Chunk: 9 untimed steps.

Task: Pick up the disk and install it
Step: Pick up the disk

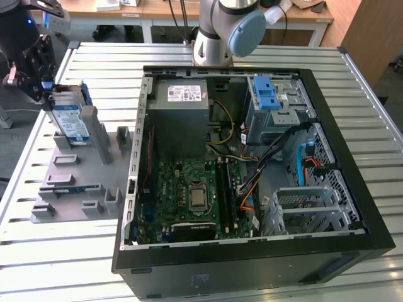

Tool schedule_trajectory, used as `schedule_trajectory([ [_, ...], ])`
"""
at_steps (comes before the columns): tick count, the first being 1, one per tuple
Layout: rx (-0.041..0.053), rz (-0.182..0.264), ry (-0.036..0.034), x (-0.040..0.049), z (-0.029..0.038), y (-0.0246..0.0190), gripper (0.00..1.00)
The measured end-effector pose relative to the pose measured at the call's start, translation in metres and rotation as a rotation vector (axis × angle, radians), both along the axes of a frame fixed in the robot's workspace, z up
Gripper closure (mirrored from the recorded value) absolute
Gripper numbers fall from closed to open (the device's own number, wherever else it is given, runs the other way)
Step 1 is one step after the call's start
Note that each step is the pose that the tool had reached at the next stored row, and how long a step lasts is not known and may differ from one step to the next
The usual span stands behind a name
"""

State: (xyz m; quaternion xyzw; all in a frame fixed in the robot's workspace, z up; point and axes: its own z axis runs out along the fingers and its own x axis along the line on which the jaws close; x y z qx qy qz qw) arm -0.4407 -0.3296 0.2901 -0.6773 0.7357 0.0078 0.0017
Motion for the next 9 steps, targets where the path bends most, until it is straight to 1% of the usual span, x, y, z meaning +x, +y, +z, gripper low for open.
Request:
schedule_trajectory([
  [4, 0.0, 0.0, 0.0001, 0.0, 0.0, -0.0001, 0.55],
  [6, -0.0001, 0.0, 0.0001, 0.0, 0.0, -0.0001, 0.57],
  [7, -0.0001, 0.0, 0.0001, 0.0, 0.0, -0.0001, 0.63],
  [9, 0.0, 0.0, 0.0001, 0.0, 0.0, -0.0001, 0.63],
])
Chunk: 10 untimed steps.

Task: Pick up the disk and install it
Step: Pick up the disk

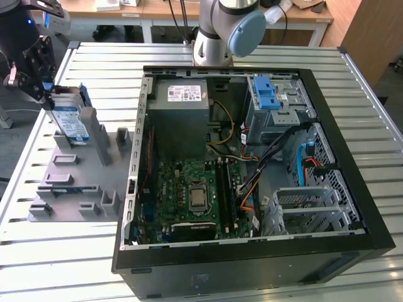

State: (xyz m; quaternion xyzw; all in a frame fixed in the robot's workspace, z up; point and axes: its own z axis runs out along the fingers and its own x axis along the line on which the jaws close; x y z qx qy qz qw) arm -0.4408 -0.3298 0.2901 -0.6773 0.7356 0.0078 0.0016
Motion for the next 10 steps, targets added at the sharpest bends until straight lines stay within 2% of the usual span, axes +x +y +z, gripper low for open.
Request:
schedule_trajectory([
  [6, 0.0001, 0.004, -0.0002, 0.0, -0.0001, -0.0001, 0.63],
  [10, 0.0, 0.035, -0.0001, -0.0004, -0.0001, -0.0003, 0.63],
])
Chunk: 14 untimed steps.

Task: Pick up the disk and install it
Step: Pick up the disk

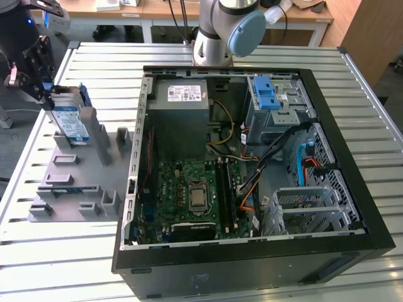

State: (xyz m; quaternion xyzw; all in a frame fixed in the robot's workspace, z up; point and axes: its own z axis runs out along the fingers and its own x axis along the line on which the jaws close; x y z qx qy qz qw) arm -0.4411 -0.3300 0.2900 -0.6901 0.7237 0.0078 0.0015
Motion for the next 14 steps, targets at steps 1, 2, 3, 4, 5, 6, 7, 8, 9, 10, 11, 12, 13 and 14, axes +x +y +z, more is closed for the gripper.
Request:
schedule_trajectory([
  [1, 0.0, 0.001, 0.0, 0.0, 0.0, 0.0, 0.63],
  [2, 0.0, 0.005, 0.0001, 0.0, 0.0, 0.0, 0.63],
  [3, -0.0001, 0.011, 0.0, 0.0, 0.0, 0.0, 0.63],
  [4, -0.0001, 0.017, 0.0001, 0.0, 0.0001, 0.0, 0.63],
  [5, -0.0001, 0.022, 0.0001, 0.0, 0.0, 0.0, 0.63],
  [6, 0.0, 0.022, 0.0001, 0.0, 0.0001, 0.0, 0.63],
  [7, -0.0001, 0.022, 0.0001, -0.0001, 0.0001, 0.0, 0.63],
  [8, 0.0, 0.023, 0.0001, 0.0, 0.0, 0.0, 0.63],
  [9, 0.0, 0.023, 0.0, 0.0, 0.0, 0.0, 0.63],
  [10, 0.0, 0.023, 0.0001, 0.0, 0.0, 0.0, 0.63],
  [11, -0.0001, 0.024, 0.0, 0.0, 0.0, 0.0, 0.63],
  [12, 0.0, 0.024, 0.0001, 0.0, 0.0001, 0.0, 0.63],
  [13, 0.0, 0.024, 0.0, 0.0, 0.0, 0.0, 0.63],
  [14, 0.0, 0.025, 0.0, 0.0, 0.0, 0.0, 0.62],
])
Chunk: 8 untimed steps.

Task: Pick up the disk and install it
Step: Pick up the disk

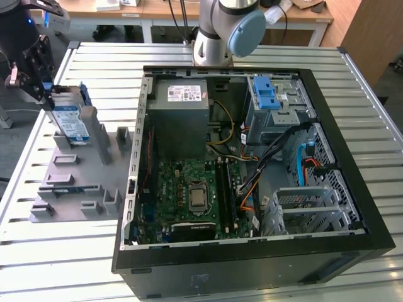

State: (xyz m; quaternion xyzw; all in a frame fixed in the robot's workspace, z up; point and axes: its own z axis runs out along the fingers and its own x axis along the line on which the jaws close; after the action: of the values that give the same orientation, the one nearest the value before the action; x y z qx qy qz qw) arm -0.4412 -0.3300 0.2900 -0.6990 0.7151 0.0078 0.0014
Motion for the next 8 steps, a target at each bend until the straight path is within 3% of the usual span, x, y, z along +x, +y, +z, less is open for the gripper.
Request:
schedule_trajectory([
  [1, 0.0, 0.0, 0.0, 0.0, 0.0, 0.0, 0.62],
  [2, -0.0001, 0.001, 0.0, 0.0, 0.0, 0.0, 0.55],
  [8, -0.0001, 0.002, 0.0001, 0.0, 0.0, 0.0, 0.57],
])
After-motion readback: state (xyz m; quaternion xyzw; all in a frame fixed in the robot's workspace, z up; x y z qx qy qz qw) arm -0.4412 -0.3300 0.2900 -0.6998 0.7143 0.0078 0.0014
